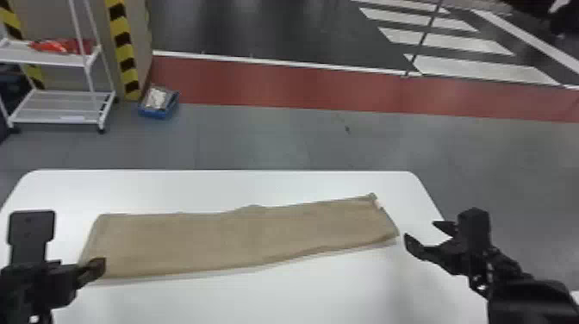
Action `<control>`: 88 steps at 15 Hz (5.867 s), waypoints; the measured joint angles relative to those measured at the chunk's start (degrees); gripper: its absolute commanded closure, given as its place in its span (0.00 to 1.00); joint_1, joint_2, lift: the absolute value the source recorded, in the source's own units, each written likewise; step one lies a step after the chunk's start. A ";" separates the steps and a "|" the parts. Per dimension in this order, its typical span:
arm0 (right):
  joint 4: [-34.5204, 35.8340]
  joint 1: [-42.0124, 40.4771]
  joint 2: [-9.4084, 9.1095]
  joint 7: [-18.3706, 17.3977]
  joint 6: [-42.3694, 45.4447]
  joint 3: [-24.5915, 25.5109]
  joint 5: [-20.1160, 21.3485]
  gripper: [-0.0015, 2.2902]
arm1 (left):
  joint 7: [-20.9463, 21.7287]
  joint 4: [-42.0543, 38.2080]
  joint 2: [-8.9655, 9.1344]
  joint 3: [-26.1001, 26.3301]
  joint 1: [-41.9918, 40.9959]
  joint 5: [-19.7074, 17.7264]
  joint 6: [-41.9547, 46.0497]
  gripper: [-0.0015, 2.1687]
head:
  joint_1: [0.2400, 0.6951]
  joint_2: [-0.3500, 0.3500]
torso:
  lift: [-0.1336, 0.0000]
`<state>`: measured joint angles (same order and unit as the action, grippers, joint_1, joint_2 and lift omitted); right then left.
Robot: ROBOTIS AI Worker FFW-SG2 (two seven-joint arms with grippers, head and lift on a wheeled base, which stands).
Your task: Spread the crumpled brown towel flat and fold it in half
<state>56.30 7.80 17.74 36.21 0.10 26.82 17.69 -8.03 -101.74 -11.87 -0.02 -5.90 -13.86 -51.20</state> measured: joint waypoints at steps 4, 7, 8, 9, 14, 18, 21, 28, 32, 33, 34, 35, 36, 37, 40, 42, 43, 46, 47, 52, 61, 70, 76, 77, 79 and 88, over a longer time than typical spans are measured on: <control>-8.62 5.26 -0.45 -4.72 -4.77 -0.63 -6.53 0.09 | 0.37 0.54 0.00 0.44 0.01 0.15 2.56 0.10 | 1.00 0.17 | 1.00; -11.90 6.91 -1.22 -5.12 -1.01 -1.00 -9.72 0.09 | 0.67 1.28 -0.06 0.31 0.25 0.15 3.99 0.10 | 1.00 0.20 | 1.00; -12.05 7.20 -1.39 -5.12 -0.74 -1.61 -10.06 0.11 | 0.73 1.55 -0.12 0.20 0.41 0.15 4.25 0.10 | 1.00 0.21 | 1.00; -12.20 7.46 -1.50 -5.06 -0.71 -2.58 -10.12 0.15 | 0.74 1.83 -0.24 0.10 0.60 0.15 4.40 0.10 | 1.00 0.22 | 1.00; -14.83 9.58 -1.27 -4.99 -2.19 -5.96 -7.88 0.18 | 0.96 3.71 -0.76 -0.06 1.21 0.02 4.48 0.10 | 1.00 0.28 | 1.00; -15.16 10.17 -1.14 -5.10 -2.63 -6.98 -6.46 0.18 | 1.02 5.59 -0.59 0.20 2.07 -0.21 4.48 0.10 | 1.00 0.29 | 1.00; -15.18 9.96 -0.39 -4.66 -2.87 -6.96 -6.27 0.21 | 1.47 7.28 -0.53 0.37 2.87 -0.61 4.42 0.10 | 1.00 0.27 | 1.00; -15.17 9.52 1.05 -2.53 -5.38 -6.86 -6.51 0.49 | 2.06 7.88 -0.50 0.64 4.12 -0.59 -2.33 0.34 | 1.00 0.24 | 1.00; -14.62 9.54 1.35 -0.57 -8.16 -6.64 -6.73 0.54 | 1.91 6.49 -0.69 0.59 3.83 -0.48 -5.22 0.44 | 1.00 0.24 | 1.00; -14.19 9.26 1.36 -0.23 -8.71 -6.39 -6.81 0.54 | 1.79 6.22 -0.70 0.55 3.69 -0.47 -5.43 0.44 | 1.00 0.23 | 1.00; -13.26 8.63 1.36 0.12 -9.62 -6.08 -7.01 0.54 | 1.71 5.91 -0.71 0.47 3.47 -0.47 -5.56 0.44 | 1.00 0.23 | 1.00; -11.89 7.84 1.35 0.48 -10.84 -5.72 -7.22 0.54 | 1.71 5.55 -0.74 0.32 3.20 -0.47 -5.74 0.44 | 1.00 0.23 | 1.00; -9.97 6.77 1.33 0.90 -12.56 -5.21 -7.43 0.54 | 1.71 5.00 -0.80 0.09 2.81 -0.44 -5.99 0.44 | 1.00 0.23 | 1.00; -8.20 5.80 1.26 1.36 -14.17 -4.60 -7.53 0.54 | 1.72 4.47 -0.85 -0.09 2.42 -0.43 -6.23 0.44 | 1.00 0.22 | 1.00; -0.73 2.08 0.43 3.96 -19.86 -2.16 -8.03 0.54 | 2.00 1.53 -1.01 -0.98 0.56 -0.24 -8.75 0.44 | 1.00 0.21 | 1.00; 4.96 -1.00 -0.57 5.06 -24.02 -0.61 -8.31 0.54 | 2.05 -0.67 -1.11 -1.53 -1.00 -0.02 -10.39 0.44 | 1.00 0.21 | 1.00; 7.03 -2.27 -1.11 5.59 -25.44 0.20 -8.32 0.54 | 2.06 -1.55 -1.13 -1.82 -1.66 0.04 -10.86 0.44 | 1.00 0.20 | 1.00; 11.88 -5.34 -2.20 6.79 -28.57 2.56 -8.57 0.54 | 2.15 -3.05 -1.22 -2.61 -3.00 0.11 -11.73 0.44 | 1.00 0.19 | 1.00; 13.24 -6.11 -2.52 7.02 -29.33 3.11 -8.67 0.54 | 2.21 -3.06 -1.23 -2.70 -3.08 0.11 -11.73 0.44 | 1.00 0.19 | 1.00; 14.34 -6.62 -3.25 6.26 -28.92 3.70 -8.66 0.03 | 2.18 -3.12 -1.21 -2.28 -3.16 0.08 -11.58 0.03 | 1.00 0.18 | 1.00; 19.01 -5.91 -4.93 6.07 -31.79 5.91 -8.97 0.02 | 5.05 -4.96 -1.22 -4.32 -2.77 1.67 -6.52 0.01 | 1.00 0.21 | 1.00; -1.34 12.32 2.38 10.56 -22.21 -3.57 5.81 0.11 | 8.53 9.53 -0.83 0.52 12.17 5.57 -10.74 0.01 | 1.00 0.22 | 1.00; -12.68 15.21 6.35 12.52 -12.21 -7.59 9.15 0.13 | 10.42 14.71 -1.28 1.32 15.81 4.64 -15.76 0.02 | 1.00 0.20 | 1.00; -13.28 15.09 6.55 13.00 -11.75 -7.81 9.06 0.13 | 10.97 15.26 -1.32 1.30 16.16 4.63 -16.35 0.02 | 1.00 0.20 | 1.00; -14.51 14.65 6.93 14.22 -10.66 -7.88 8.33 0.13 | 11.60 15.87 -1.44 1.15 16.50 4.35 -17.02 0.02 | 1.00 0.20 | 1.00; -15.94 13.44 8.55 16.41 -7.66 -7.56 5.05 0.13 | 14.06 18.20 -1.61 0.31 17.22 1.06 -17.14 0.02 | 1.00 0.17 | 1.00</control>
